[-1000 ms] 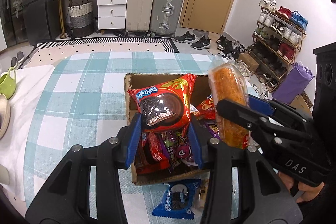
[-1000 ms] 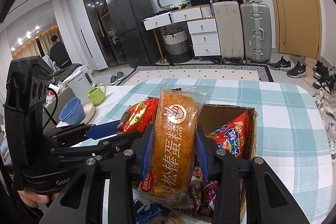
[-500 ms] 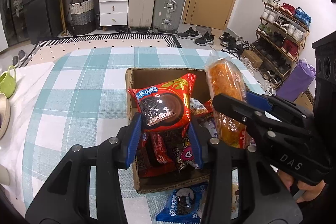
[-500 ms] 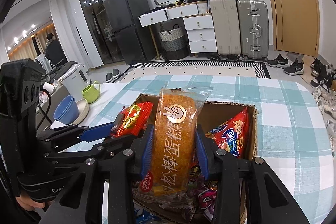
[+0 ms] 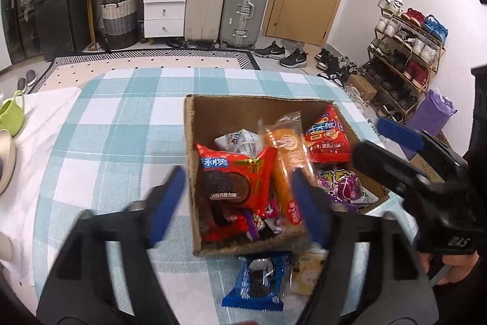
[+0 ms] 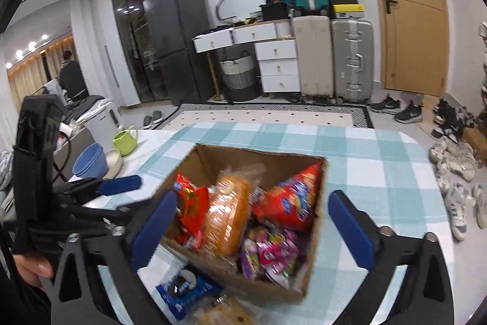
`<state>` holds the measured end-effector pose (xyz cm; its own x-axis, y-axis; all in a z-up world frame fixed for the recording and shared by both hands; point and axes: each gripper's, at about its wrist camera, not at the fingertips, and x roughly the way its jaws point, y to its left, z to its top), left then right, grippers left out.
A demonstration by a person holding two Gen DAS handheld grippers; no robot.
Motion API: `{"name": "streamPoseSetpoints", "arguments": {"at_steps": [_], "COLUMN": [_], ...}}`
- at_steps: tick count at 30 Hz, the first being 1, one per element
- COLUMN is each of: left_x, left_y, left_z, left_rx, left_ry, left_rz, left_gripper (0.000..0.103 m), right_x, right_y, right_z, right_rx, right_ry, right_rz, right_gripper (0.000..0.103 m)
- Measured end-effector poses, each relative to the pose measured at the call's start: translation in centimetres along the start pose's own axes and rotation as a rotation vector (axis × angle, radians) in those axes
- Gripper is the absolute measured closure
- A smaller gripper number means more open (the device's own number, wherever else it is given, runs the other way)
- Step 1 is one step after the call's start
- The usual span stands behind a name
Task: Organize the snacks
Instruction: 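Open both tools to drop the packets into the box, then move both open tools down to the blue Oreo pack and cracker packet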
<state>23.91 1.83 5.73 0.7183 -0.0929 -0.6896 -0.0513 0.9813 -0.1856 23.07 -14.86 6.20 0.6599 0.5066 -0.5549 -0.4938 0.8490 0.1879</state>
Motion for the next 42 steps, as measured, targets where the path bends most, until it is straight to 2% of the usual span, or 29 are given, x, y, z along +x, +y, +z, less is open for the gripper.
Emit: {"name": "streamPoseSetpoints", "arguments": {"at_steps": [5, 9, 17, 24, 42], "left_x": [-2.3, -4.2, -6.5, -6.9, -3.5], "left_y": [0.4, 0.6, 1.4, 1.2, 0.6], "left_z": [-0.8, -1.8, -4.7, -6.9, -10.3], "left_rx": [-0.010, -0.010, -0.010, 0.025, 0.064], "left_ry": [-0.013, -0.023, -0.008, 0.014, 0.126], "left_rz": [-0.009, 0.010, 0.043, 0.068, 0.070], "left_gripper": [0.017, 0.001, 0.001, 0.001, 0.001], "right_x": [-1.6, -2.4, -2.6, -1.9, 2.0], "right_y": [-0.9, -1.2, -1.4, -1.1, 1.3], "right_z": [-1.7, -3.4, -6.4, -8.5, -12.4], "right_rx": [0.015, 0.025, 0.034, 0.021, -0.098], "right_ry": [0.034, 0.063, 0.135, 0.198, 0.394], "right_rz": [-0.032, -0.040, -0.041, -0.028, 0.038], "right_gripper": [0.001, 0.001, 0.001, 0.001, 0.001]}}
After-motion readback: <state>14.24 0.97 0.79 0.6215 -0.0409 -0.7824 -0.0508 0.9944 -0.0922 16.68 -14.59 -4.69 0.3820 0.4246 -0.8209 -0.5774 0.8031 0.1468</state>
